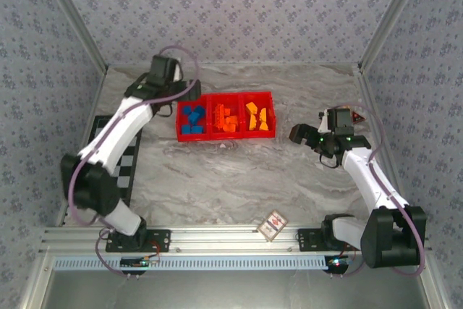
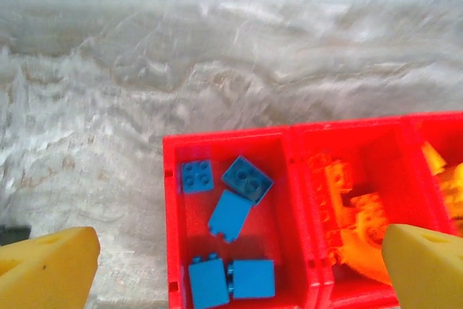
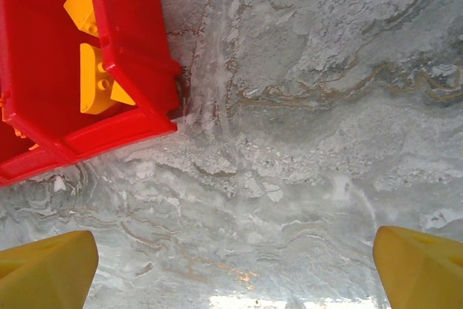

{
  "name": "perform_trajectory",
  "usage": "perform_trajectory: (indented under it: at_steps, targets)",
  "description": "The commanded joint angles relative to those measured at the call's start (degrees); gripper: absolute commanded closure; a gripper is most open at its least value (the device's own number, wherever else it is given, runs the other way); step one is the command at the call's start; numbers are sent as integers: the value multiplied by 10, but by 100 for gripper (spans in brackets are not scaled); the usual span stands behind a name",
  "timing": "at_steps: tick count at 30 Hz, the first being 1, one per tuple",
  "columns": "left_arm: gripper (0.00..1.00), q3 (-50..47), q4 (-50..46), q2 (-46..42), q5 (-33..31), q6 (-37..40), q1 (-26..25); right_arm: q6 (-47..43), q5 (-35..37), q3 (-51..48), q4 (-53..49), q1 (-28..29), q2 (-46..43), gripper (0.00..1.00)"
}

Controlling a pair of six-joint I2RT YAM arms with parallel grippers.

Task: Sort the legos into containers by color
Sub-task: Reset both arms

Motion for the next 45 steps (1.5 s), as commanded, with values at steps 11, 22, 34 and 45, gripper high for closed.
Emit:
perform_trajectory:
  at_steps: [11,22,34,45]
  targets:
    - [0,-457,496,-251,-11,47,53,-259,373,128,142,230,113,1]
    - [0,-584,469,-395,-107,96,73,-210,283,-150,483,-17,-40,0]
    - [0,-664,474,-469,-127,93,74,-304,270,-229,703,0,161,0]
    - [0,-676,665,-265,-66,149,131,-271,364,-278,849,6,220,0]
